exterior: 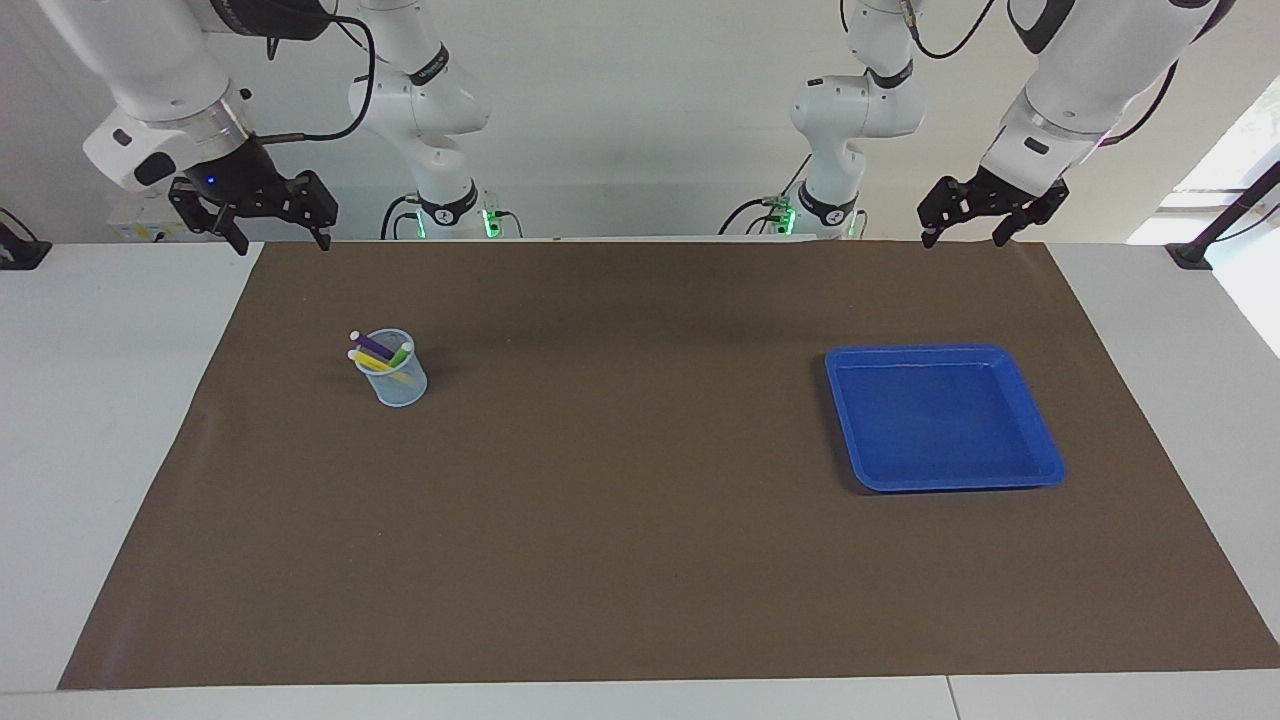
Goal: Transfer and insert pens with both arms
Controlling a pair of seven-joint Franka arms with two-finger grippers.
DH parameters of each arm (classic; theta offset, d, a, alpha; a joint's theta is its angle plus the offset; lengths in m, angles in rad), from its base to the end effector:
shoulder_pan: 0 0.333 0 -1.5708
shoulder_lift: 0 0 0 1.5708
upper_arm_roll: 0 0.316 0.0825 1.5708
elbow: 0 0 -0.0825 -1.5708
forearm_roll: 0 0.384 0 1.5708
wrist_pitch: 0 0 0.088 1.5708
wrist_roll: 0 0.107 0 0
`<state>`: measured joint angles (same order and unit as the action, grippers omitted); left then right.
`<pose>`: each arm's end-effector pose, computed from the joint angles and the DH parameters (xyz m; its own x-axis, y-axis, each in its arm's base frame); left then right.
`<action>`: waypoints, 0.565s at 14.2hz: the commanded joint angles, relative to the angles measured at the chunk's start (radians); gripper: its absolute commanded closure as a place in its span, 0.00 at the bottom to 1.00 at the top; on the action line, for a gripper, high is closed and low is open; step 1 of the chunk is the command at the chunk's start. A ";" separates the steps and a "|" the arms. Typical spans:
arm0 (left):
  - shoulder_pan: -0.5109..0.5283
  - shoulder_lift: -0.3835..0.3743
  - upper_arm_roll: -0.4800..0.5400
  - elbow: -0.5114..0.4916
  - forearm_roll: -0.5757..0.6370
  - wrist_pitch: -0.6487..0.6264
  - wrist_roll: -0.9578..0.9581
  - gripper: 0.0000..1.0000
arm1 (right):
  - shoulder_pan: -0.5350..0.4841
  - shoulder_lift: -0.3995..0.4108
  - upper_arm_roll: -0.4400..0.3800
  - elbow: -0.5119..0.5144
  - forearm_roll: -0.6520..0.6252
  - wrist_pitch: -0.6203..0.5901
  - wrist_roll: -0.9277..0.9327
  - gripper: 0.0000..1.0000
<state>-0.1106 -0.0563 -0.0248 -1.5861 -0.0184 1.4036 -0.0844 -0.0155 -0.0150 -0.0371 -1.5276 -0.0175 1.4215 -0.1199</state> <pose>0.5136 -0.0726 0.6341 0.9905 -0.0527 -0.1268 -0.0524 -0.9986 0.0063 0.5333 -0.0303 0.6403 0.9936 0.0649 -0.0923 0.0657 -0.9978 0.0059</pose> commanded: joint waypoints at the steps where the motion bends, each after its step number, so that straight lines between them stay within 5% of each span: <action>1: 0.025 -0.004 -0.017 0.014 0.017 -0.006 -0.011 0.00 | 0.000 -0.002 0.000 0.004 0.025 0.008 0.025 0.00; 8: 0.023 -0.010 -0.017 0.011 0.017 0.000 -0.020 0.00 | 0.005 0.001 0.002 0.007 0.011 0.008 0.025 0.00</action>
